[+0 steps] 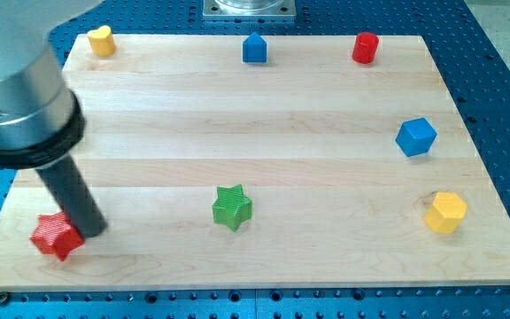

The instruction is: Keep the stars in a diagonal line

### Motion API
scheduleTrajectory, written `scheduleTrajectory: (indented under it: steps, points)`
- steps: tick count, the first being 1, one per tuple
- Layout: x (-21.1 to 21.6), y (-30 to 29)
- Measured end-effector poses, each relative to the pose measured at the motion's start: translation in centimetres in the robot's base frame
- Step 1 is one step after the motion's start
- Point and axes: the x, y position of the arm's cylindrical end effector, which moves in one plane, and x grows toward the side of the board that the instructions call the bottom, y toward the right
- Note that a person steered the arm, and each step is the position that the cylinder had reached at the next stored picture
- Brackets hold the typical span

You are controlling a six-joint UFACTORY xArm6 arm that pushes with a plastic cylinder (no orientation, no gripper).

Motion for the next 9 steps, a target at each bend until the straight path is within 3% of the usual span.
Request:
scheduleTrajectory:
  steps: [2,3,4,5,6,7,8,9]
  points:
    - [2.2,3.3]
    - [2.5,-2.9]
    - [1.5,-2.9]
    - [1.5,2.8]
    - [-5.1,8.9]
    - [-7.5,13.6]
    - [-7.1,21.5]
    - [-5.5,23.0]
